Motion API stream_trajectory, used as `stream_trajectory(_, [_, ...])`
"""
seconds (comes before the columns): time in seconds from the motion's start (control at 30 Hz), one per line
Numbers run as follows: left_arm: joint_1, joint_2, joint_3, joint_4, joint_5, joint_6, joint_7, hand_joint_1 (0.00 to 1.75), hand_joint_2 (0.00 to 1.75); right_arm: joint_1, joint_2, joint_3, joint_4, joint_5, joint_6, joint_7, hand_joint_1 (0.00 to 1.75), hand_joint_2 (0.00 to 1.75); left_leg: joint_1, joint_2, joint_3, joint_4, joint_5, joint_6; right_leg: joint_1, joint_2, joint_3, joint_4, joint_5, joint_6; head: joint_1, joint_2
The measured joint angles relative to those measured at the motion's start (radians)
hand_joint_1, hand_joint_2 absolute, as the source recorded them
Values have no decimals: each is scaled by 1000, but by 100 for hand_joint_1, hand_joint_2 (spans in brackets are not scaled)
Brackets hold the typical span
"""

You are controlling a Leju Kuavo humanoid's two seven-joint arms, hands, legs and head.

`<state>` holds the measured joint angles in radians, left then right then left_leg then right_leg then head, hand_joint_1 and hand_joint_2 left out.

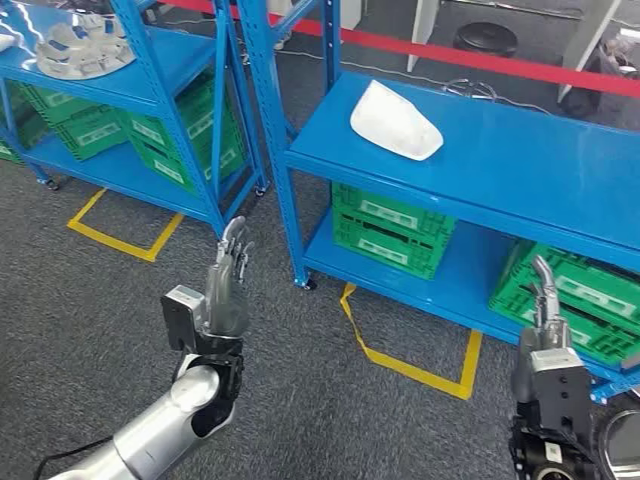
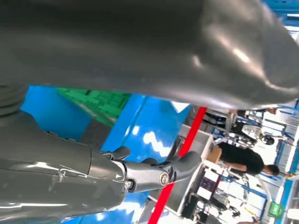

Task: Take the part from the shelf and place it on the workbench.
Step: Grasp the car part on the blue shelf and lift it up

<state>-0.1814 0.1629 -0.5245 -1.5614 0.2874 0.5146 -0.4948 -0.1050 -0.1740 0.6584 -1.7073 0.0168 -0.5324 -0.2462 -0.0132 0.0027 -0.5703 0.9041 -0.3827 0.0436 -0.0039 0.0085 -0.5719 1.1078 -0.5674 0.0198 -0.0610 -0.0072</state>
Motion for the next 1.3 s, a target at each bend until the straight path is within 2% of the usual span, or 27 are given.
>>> stream_trajectory(0.07, [2, -1, 0, 0, 0, 0, 0, 0, 0, 3, 0, 1, 2, 0, 0, 0, 0, 0, 0, 0, 5, 1, -6, -1, -3, 0, -44, 73, -21, 4, 2, 0])
stream_trajectory(0.1, [4, -1, 0, 0, 1, 0, 0, 0, 0, 5, 0, 2, 4, 0, 0, 1, 0, 0, 0, 0, 11, 2, -12, -2, -5, 0, -78, 125, -31, 9, 3, 0])
stream_trajectory(0.13, [6, -1, 0, 0, 1, 0, 1, 0, 0, 6, 0, 2, 5, 0, 0, 1, 0, 0, 1, -1, 17, 3, -18, -4, -8, -1, -95, 139, -19, 13, 4, 0])
stream_trajectory(0.17, [6, -1, 0, 0, 1, 0, 1, 0, 0, 7, 0, 2, 7, 0, 0, 1, 0, 0, 3, -1, 24, 7, -26, -6, -11, -2, -92, 112, 14, 17, 5, 0])
stream_trajectory(0.23, [7, -2, 0, 0, 2, 0, 1, 0, 0, 6, 0, 2, 8, 0, -1, 2, 0, 0, 7, -3, 38, 17, -45, -15, -16, -3, -43, -24, 102, 26, 6, 0])
stream_trajectory(0.27, [6, -2, 0, 1, 2, -1, 0, 0, 0, 6, 0, 3, 9, 0, -2, 3, 0, 0, 6, -4, 41, 25, -54, -21, -17, -3, -16, -85, 127, 27, 10, 0])
stream_trajectory(0.3, [4, -2, 0, 1, 3, -2, 0, 0, 0, 5, 0, 3, 10, 0, -5, 5, 0, 0, 5, -5, 40, 31, -60, -26, -17, -3, 1, -121, 137, 23, 12, 0])
stream_trajectory(0.33, [2, -2, -1, 1, 5, -3, 0, 0, 0, 5, 0, 4, 10, 0, -8, 8, 0, 0, 4, -6, 37, 35, -63, -31, -15, -2, 8, -133, 131, 17, 12, 0])
stream_trajectory(0.43, [-2, -3, -3, 3, 8, -7, -1, 0, 0, 5, 0, 5, 11, 0, -15, 12, 0, 0, 4, -6, 32, 47, -73, -44, -14, 2, 14, -137, 126, -5, 5, 0])
stream_trajectory(0.5, [-7, -3, -3, 3, 9, -8, -2, 0, 0, 4, 0, 4, 9, 1, -16, 13, 0, 0, 7, -6, -3, 120, -106, -56, -17, 2, 25, -141, 122, -17, -2, 0])
stream_trajectory(0.57, [-10, -3, -3, 5, 9, -9, -2, 0, 0, 4, 0, 5, 8, 2, -17, 13, 0, 0, 12, -6, -92, 267, -153, -65, -15, 2, 30, -142, 114, -26, -9, 0])
stream_trajectory(0.6, [-9, -3, -3, 6, 10, -9, -2, 0, 0, 5, 0, 5, 8, 2, -16, 13, 0, 0, 13, -6, -137, 331, -164, -67, -14, 3, 34, -142, 109, -28, -10, 0])
stream_trajectory(0.63, [-7, -3, -3, 7, 10, -9, -2, 0, 0, 5, 0, 5, 8, 2, -16, 14, 0, 0, 13, -6, -166, 359, -157, -66, -13, 4, 39, -142, 103, -29, -11, 0])
stream_trajectory(0.67, [-6, -3, -4, 8, 10, -9, -2, 0, 0, 5, 0, 5, 8, 2, -15, 14, 0, 0, 13, -6, -171, 346, -130, -63, -12, 5, 46, -142, 97, -29, -13, 0])
stream_trajectory(0.73, [-8, -2, -4, 10, 10, -8, -2, 0, 0, 5, 0, 6, 8, 2, -12, 14, 0, 0, 10, -6, -123, 215, -44, -50, -11, 7, 65, -143, 84, -27, -17, 0])
stream_trajectory(0.8, [-12, -2, -4, 9, 9, -4, -2, 0, 0, 3, 0, 6, 7, 1, -9, 14, 0, 0, 3, -4, -65, 88, -1, -35, -9, 8, 79, -148, 71, -20, -16, 0])
stream_trajectory(0.83, [-13, -2, -4, 9, 9, -2, -2, 0, 0, 2, 0, 6, 6, 1, -8, 15, 0, 0, -1, -4, -50, 56, -1, -29, -9, 8, 85, -153, 67, -15, -15, 0])
stream_trajectory(0.9, [-14, -2, -5, 8, 9, -1, -1, 0, 0, 1, 0, 7, 6, 1, -8, 15, 0, 0, -2, -5, -36, 39, -13, -19, -8, 8, 98, -155, 71, -2, -15, 0])
stream_trajectory(0.97, [-13, -2, -6, 8, 8, 0, -1, 0, 0, 0, 0, 7, 6, 0, -8, 15, 0, 0, 3, -5, -10, 27, -18, -11, -8, 4, 97, -125, 61, 10, -12, 0])
stream_trajectory(1.0, [-13, -2, -6, 8, 8, 0, -1, 0, 0, -2, 0, 7, 6, 0, -8, 15, 0, 0, 4, -6, 3, 24, -21, -7, -8, 2, 80, -87, 43, 13, -7, 0])
stream_trajectory(1.03, [-13, -2, -8, 8, 8, 1, -1, 0, 0, -2, 0, 7, 6, 0, -8, 15, 0, 0, 4, -6, 13, 22, -27, -5, -8, 1, 47, -26, 20, 15, -3, 0])
stream_trajectory(1.1, [-11, -2, -10, 9, 10, 2, -1, 0, 0, 0, 0, 8, 6, 0, -8, 14, 0, 0, 3, -6, 28, 22, -41, -1, -7, 0, -38, 107, -28, 19, 4, 0])
stream_trajectory(1.13, [-9, -2, -11, 9, 11, 3, -1, 0, 0, 3, 0, 9, 7, 0, -8, 14, 0, 0, 3, -7, 38, 22, -50, -1, -7, 0, -71, 143, -39, 21, 5, 0])
stream_trajectory(1.17, [-6, -2, -12, 9, 12, 5, -2, 0, 0, 5, 0, 8, 8, 0, -8, 14, 0, 0, 3, -7, 50, 23, -59, -2, -8, 0, -87, 140, -30, 22, 6, 0])
stream_trajectory(1.2, [-4, -2, -13, 9, 13, 6, -3, 0, 0, 6, 0, 8, 8, 0, -9, 13, 0, 0, 4, -8, 65, 23, -70, -4, -8, -1, -84, 99, 2, 20, 7, 0])
stream_trajectory(1.27, [-4, -2, -14, 10, 13, 6, -4, 0, 0, 6, 0, 8, 9, 0, -9, 13, 0, 0, 3, -8, 96, 24, -93, -11, -10, -3, -53, -36, 101, 19, 10, 0])
stream_trajectory(1.3, [-4, -3, -14, 10, 13, 6, -4, 0, 0, 6, 0, 9, 10, 0, -9, 12, 0, 0, 3, -8, 108, 25, -102, -15, -10, -4, -41, -89, 134, 18, 12, 0])
